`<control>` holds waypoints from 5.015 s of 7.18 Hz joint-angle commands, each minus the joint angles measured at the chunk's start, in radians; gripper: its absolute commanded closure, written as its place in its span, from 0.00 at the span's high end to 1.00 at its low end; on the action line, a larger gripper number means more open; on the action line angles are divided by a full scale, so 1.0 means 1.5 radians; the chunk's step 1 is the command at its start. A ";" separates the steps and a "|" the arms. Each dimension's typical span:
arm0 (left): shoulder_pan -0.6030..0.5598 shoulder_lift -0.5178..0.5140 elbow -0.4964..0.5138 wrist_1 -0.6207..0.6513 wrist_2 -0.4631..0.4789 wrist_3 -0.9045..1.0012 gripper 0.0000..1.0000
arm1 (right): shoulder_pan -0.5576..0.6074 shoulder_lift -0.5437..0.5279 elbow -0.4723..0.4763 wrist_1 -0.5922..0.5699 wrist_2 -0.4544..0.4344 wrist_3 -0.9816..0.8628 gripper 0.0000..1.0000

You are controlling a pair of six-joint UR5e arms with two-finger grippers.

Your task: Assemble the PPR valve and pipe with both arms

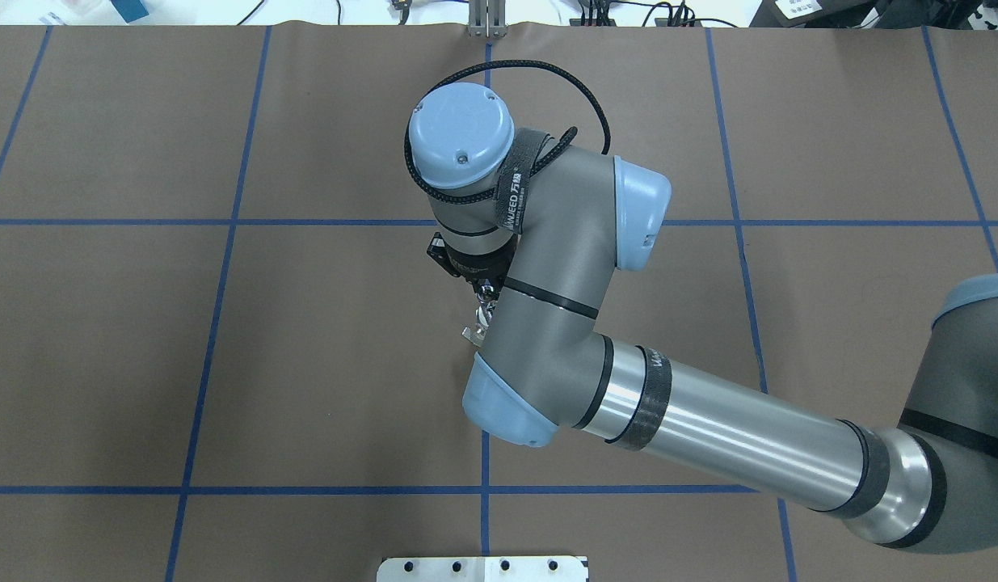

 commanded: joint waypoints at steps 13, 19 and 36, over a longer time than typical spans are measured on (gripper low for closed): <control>0.001 -0.003 0.010 0.000 0.000 0.000 1.00 | -0.008 -0.026 0.004 0.041 -0.038 -0.002 0.71; 0.001 -0.001 0.043 0.000 0.000 -0.002 1.00 | 0.057 -0.057 0.045 0.040 -0.035 -0.104 0.99; -0.024 0.044 0.051 -0.073 -0.051 -0.122 1.00 | 0.702 -0.675 0.019 0.193 0.281 -1.100 1.00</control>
